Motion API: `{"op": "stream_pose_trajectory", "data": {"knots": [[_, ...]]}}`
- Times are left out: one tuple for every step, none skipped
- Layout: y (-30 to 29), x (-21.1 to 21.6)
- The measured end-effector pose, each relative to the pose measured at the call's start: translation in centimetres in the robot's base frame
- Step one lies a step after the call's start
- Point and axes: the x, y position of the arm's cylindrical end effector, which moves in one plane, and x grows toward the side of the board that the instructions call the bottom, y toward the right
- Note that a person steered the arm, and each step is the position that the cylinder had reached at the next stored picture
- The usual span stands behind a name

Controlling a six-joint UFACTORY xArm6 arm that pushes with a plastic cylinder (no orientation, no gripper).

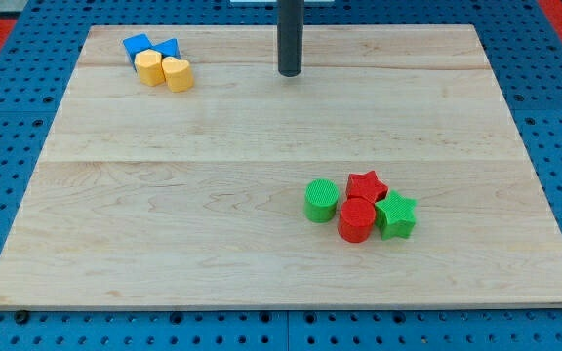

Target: Separate the yellow heart and yellow hexagon from each other

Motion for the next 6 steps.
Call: {"op": "stream_pose_trajectory", "data": {"knots": [[-3.1,-1.4],[-4.3,-4.9],[-6.1,-2.3],[-10.8,0.0],[-13.2,0.9],[-17.4,2.1]]}}
